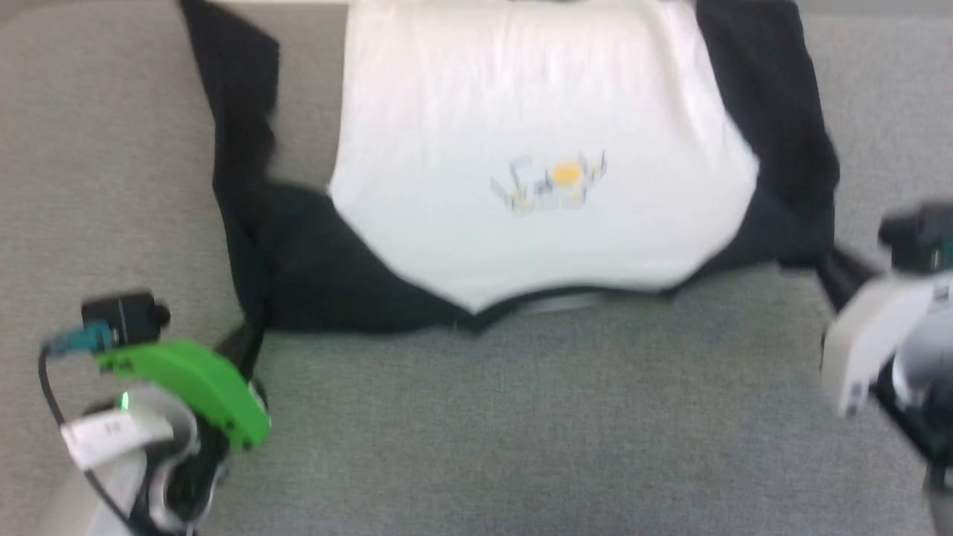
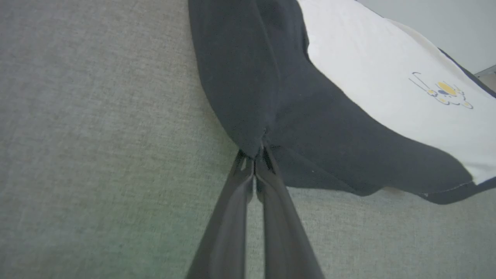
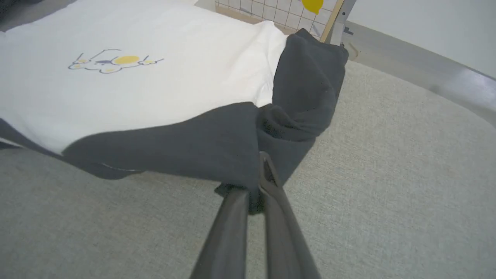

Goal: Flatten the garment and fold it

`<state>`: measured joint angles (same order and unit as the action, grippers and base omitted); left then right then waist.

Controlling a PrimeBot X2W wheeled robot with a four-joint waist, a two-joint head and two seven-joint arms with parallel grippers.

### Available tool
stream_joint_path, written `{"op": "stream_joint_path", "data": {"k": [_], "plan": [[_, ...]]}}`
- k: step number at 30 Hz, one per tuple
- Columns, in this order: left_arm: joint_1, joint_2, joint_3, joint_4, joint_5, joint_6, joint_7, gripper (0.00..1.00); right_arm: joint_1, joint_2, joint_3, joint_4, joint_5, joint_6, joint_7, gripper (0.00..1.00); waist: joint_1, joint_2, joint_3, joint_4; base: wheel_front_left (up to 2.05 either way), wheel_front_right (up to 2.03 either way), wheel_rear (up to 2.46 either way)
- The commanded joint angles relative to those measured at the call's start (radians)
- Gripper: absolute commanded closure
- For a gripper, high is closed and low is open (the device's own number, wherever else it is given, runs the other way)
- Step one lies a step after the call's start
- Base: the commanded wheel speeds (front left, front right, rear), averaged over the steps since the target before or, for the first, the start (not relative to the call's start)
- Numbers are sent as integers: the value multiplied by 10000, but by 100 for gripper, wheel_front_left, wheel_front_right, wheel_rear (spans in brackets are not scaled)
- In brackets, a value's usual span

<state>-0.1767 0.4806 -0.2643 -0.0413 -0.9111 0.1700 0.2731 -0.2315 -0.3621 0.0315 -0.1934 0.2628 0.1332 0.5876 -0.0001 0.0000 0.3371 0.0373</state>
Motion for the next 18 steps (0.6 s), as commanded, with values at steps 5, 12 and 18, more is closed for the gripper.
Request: {"op": "stream_joint_path", "data": {"k": [5, 12, 18], "plan": [[1236, 322, 248, -405, -124, 412, 31, 100, 1709, 886, -864, -1586, -181, -25, 745, 100, 1, 0, -797, 268, 0, 0, 0], [2555, 609, 347, -1056, -167, 838, 167, 100, 3706, 1753, -1352, -2818, -413, -25, 1837, 100, 1, 0, -1155, 304, 0, 0, 0], [3398, 549, 25, -1282, -269, 1073, 481, 100, 4508, 2100, -1361, -2103, -606, -25, 1911, 100, 1, 0, -1195, 230, 0, 0, 0]]}}
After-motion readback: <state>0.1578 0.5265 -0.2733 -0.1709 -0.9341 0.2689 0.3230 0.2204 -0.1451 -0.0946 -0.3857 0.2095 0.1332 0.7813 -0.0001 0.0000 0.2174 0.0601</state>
